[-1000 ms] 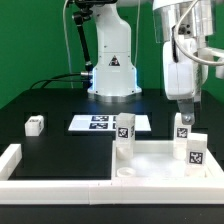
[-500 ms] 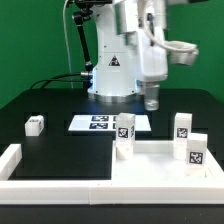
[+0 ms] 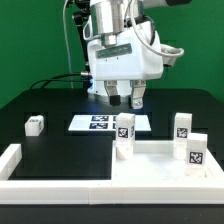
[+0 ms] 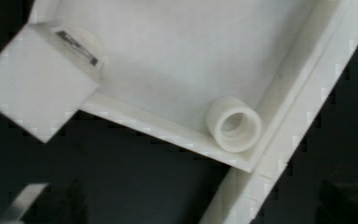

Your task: Assemble square table

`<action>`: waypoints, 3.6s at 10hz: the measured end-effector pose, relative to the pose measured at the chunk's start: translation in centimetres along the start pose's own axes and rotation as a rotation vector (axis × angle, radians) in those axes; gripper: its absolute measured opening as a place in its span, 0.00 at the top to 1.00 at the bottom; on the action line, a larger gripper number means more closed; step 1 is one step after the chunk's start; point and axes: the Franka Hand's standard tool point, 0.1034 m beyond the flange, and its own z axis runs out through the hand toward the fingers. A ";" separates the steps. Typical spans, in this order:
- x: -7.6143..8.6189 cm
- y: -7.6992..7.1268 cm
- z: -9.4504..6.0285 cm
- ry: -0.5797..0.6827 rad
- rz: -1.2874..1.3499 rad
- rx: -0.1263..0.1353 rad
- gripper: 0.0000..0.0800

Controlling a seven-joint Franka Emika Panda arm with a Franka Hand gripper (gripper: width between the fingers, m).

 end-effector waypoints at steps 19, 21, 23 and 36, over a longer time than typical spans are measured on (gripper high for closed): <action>9.9 23.6 3.4 -0.334 -0.967 -0.266 0.19; 11.0 26.3 3.1 -0.518 -0.930 -0.336 0.19; 9.7 26.0 3.3 -0.641 -0.872 -0.370 0.19; 8.0 31.5 5.2 -1.088 -0.831 -0.606 0.19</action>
Offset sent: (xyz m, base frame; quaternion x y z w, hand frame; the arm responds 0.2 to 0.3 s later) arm -0.0602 -0.0486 -0.0197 0.0293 0.0092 -0.1757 0.9840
